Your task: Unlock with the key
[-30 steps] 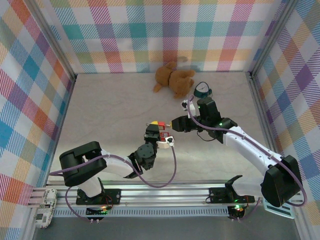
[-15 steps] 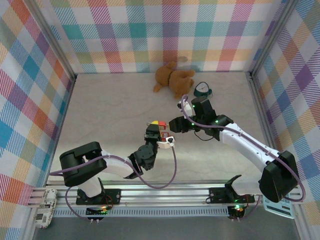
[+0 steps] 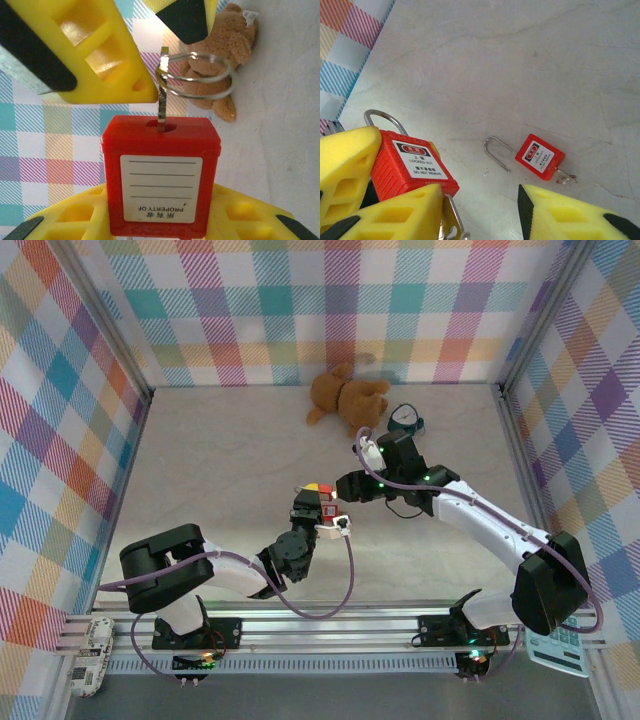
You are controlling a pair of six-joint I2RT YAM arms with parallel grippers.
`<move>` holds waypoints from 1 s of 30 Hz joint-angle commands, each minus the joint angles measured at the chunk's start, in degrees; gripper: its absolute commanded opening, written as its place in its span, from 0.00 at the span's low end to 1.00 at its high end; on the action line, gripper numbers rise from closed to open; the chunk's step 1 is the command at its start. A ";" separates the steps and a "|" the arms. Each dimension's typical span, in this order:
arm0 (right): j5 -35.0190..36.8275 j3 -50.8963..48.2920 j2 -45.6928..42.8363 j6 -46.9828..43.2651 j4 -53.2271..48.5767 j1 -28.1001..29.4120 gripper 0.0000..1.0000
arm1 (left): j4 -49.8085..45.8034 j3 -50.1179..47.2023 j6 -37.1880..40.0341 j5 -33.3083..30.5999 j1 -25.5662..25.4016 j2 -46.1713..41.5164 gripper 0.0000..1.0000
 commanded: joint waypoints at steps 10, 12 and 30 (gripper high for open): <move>-27.01 -8.49 -2.11 36.10 20.99 -8.94 0.75 | 4.21 3.61 0.51 1.91 1.99 1.90 0.14; -28.66 -11.12 -0.92 42.73 28.68 -8.81 0.78 | 4.24 4.55 1.01 2.41 2.44 2.88 0.13; -26.71 -12.80 5.15 50.40 40.86 -6.31 0.46 | 4.44 8.24 -0.37 3.33 2.07 6.10 0.13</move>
